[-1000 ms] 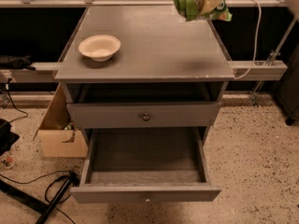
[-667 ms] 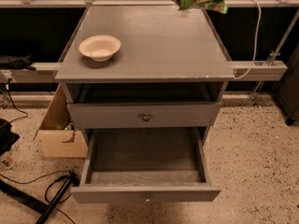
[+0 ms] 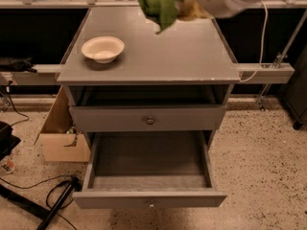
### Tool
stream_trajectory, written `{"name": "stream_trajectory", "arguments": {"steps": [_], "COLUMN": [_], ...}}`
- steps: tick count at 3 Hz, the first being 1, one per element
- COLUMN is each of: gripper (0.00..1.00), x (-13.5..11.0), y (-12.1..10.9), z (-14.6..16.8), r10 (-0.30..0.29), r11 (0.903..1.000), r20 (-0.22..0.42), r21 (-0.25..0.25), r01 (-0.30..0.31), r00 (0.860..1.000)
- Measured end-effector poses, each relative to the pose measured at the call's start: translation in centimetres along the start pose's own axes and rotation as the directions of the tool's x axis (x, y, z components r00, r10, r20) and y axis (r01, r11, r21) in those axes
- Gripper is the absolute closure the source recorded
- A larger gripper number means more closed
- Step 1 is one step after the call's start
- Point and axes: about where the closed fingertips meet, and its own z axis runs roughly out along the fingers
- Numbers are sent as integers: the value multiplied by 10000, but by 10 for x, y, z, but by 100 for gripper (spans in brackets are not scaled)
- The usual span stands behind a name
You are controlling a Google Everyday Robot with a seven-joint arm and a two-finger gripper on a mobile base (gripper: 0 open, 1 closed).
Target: Place green rice chip bag into middle drawer
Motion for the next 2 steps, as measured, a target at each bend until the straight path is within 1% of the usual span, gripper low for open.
{"name": "stream_trajectory", "arguments": {"steps": [1, 2], "gripper": [100, 100], "x": [5, 28], "y": [18, 122], "z": [-2, 36], "r10": [69, 1359], "r11": [10000, 9859], "r20": [-118, 366], "r21": [-33, -1040], "r01": [-70, -1314], "r00": [9999, 9900]}}
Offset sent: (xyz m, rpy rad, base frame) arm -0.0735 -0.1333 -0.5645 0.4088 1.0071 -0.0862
